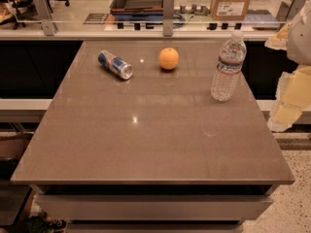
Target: Place redbull can upright
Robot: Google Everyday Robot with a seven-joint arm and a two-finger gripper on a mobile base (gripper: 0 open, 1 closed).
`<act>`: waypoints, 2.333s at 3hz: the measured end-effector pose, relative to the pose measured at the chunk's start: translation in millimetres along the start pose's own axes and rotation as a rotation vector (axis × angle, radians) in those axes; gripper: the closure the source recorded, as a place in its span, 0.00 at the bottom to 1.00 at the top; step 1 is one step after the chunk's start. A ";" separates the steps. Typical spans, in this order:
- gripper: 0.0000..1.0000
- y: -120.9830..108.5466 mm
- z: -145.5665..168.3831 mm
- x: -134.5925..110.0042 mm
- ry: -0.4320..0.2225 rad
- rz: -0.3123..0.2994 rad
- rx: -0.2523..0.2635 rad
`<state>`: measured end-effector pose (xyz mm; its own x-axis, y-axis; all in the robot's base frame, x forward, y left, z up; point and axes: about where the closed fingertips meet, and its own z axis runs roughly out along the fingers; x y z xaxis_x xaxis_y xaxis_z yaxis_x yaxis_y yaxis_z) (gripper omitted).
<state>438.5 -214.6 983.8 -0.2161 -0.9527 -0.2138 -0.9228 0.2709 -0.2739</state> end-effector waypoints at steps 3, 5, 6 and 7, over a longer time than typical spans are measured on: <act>0.00 -32.2 -19.9 -26.3 -0.040 0.066 0.020; 0.00 -71.8 -37.9 -79.7 -0.174 0.188 0.047; 0.00 -78.6 -46.5 -104.8 -0.265 0.304 0.099; 0.00 -75.8 -41.1 -123.8 -0.369 0.397 0.131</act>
Offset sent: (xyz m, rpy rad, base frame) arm 0.0280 0.0087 0.0321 0.0146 -0.0212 -0.0600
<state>522.1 -122.9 1069.6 -0.3911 -0.6686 -0.6324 -0.7409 0.6364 -0.2146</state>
